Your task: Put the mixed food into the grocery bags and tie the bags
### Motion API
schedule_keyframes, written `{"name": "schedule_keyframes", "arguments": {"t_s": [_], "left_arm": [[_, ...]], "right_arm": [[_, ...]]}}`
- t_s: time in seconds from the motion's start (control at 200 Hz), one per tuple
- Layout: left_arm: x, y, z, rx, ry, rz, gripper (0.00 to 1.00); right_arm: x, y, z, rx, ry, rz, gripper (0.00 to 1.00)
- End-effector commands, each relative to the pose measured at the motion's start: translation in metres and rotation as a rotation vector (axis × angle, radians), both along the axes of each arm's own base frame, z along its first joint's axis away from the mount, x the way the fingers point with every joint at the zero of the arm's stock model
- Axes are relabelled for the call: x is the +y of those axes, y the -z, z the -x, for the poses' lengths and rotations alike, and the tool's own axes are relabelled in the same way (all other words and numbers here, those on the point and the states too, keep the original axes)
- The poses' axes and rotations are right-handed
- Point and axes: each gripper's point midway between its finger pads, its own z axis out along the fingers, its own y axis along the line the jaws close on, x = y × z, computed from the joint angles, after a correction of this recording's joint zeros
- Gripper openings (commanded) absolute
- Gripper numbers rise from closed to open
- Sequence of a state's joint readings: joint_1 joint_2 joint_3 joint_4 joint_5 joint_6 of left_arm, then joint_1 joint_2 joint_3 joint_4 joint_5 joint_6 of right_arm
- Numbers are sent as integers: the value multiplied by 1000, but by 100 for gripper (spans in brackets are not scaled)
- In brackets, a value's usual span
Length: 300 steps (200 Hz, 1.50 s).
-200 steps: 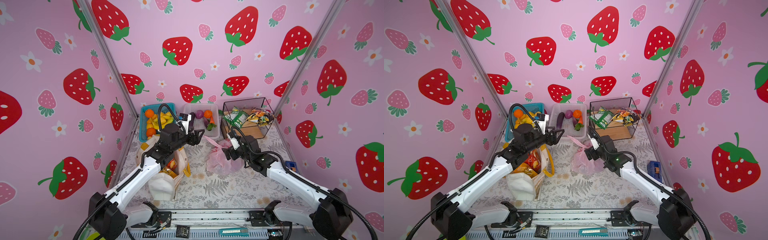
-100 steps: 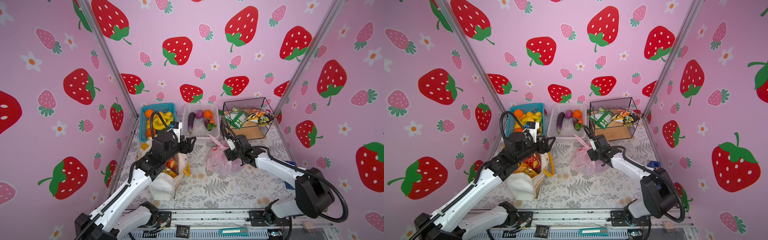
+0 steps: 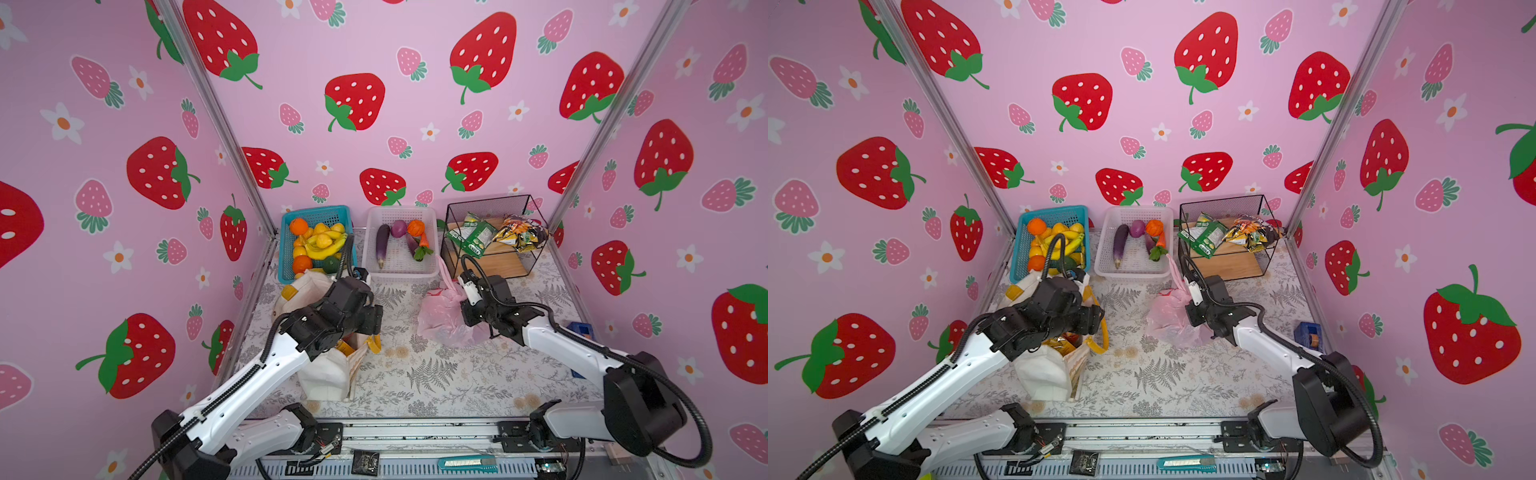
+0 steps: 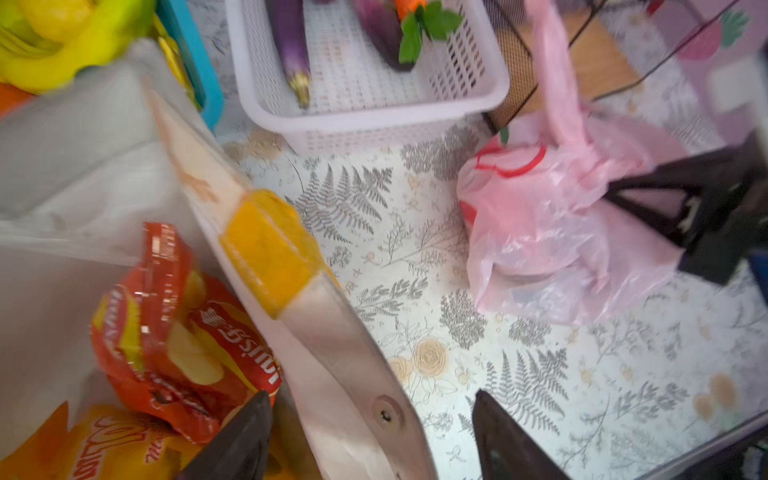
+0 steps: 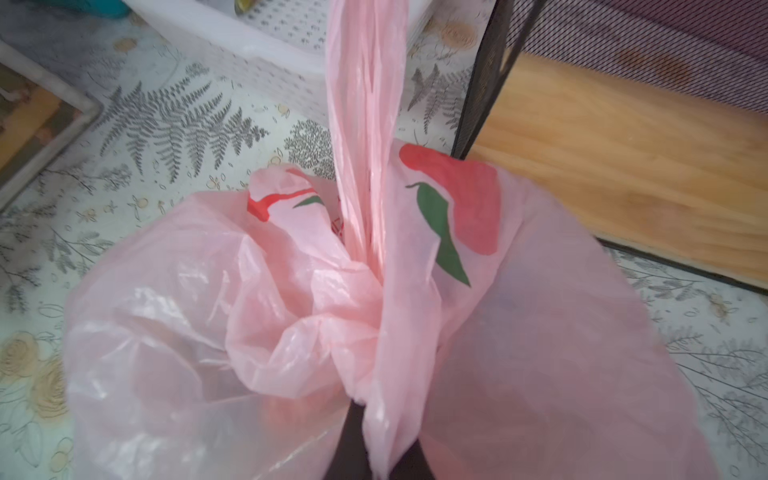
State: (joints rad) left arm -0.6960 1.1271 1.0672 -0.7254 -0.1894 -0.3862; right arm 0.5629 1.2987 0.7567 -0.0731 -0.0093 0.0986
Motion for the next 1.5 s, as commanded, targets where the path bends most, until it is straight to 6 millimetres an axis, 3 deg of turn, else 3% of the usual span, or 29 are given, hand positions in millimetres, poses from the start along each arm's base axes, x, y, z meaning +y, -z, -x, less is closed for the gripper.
{"name": "schedule_keyframes", "arguments": {"t_s": [0.0, 0.095, 0.195, 0.34, 0.51, 0.78, 0.985, 1.046, 1.076, 1.181, 1.306, 1.416, 1.496], "left_arm": [[12, 0, -10, -15, -57, -146, 78], [2, 10, -16, -8, -50, -195, 75], [-4, 16, -20, -30, -50, -279, 64], [-21, 18, -17, -42, -18, -287, 33], [-72, 9, -8, -31, 82, -50, 0], [-161, -37, -13, -43, 232, 235, 0], [-221, -45, -22, -29, 298, 352, 0], [-231, -46, -27, -26, 307, 357, 4], [-234, -46, -29, -29, 314, 355, 14], [-235, -57, -30, -63, 341, 345, 37], [-213, -78, -25, -147, 361, 305, 53], [-163, -89, -22, -215, 293, 252, 58], [-108, -76, -27, -212, 165, 200, 64]], "right_arm": [[1, -31, -1, -69, 9, -98, 0], [-7, -44, -1, -100, 37, -106, 0], [-17, -54, -2, -122, 61, -109, 0], [-30, -67, -5, -142, 90, -89, 0], [-50, -99, -13, -208, 166, -136, 0], [-76, -147, -19, -310, 263, -159, 0], [-87, -185, -17, -397, 314, -202, 0], [-95, -198, -17, -434, 350, -195, 0], [-97, -203, -16, -445, 359, -192, 0], [-101, -222, -12, -481, 371, -205, 0], [-105, -248, -5, -532, 365, -212, 0], [-90, -287, 16, -599, 251, -277, 0], [-60, -308, 32, -610, 97, -318, 0]]}}
